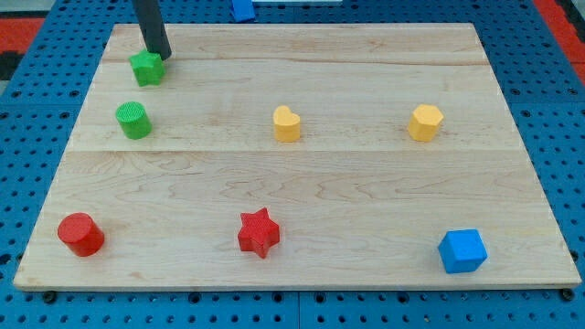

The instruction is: Push the green star into the green circle

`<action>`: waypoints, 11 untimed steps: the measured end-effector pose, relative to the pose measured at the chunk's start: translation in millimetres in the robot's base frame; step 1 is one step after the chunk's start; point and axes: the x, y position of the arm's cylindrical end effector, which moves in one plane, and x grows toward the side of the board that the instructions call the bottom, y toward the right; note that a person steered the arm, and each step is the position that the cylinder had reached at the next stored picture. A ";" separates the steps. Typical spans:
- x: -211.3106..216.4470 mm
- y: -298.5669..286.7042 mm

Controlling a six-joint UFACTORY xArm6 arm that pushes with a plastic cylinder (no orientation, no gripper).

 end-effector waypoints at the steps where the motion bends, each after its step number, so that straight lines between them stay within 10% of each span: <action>1: 31.3 0.1; 2: 66.1 0.1; 5: -7.2 -40.3; 11: 112.3 -78.9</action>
